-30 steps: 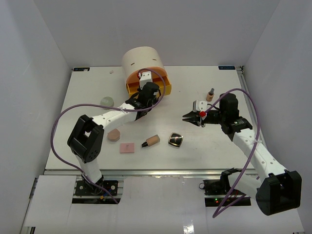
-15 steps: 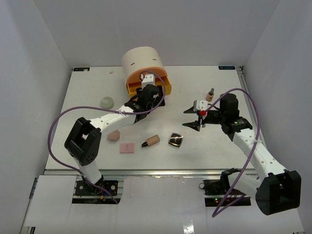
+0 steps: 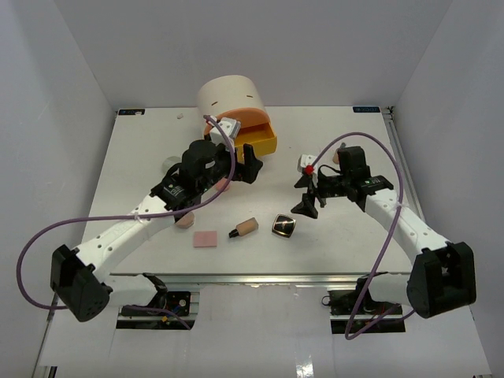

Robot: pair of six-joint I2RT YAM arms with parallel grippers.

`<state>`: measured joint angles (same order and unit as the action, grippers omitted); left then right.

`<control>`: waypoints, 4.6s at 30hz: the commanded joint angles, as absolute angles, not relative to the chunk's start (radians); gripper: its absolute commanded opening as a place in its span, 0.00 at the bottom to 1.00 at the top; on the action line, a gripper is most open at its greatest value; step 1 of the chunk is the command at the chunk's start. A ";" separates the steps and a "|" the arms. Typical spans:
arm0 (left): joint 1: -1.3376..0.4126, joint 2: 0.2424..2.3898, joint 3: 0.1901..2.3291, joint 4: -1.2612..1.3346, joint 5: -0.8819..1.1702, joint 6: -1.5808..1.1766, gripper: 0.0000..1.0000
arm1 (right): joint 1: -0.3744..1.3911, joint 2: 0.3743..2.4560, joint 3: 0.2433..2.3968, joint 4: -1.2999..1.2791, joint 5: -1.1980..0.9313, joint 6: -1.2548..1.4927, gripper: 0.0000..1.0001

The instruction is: Organize the makeup

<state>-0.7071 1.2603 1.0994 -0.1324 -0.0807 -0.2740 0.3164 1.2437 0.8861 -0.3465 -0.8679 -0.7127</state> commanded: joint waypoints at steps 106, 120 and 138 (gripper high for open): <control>-0.673 0.776 0.755 -0.130 -0.242 -0.020 0.98 | 0.629 1.881 1.699 0.069 0.135 -0.012 0.22; -0.672 0.778 0.755 -0.130 -0.242 -0.020 0.98 | 0.624 1.877 1.640 0.096 0.131 0.014 0.45; -0.672 0.784 0.752 -0.127 -0.241 -0.020 0.98 | 0.615 1.815 1.552 0.117 0.097 0.028 0.90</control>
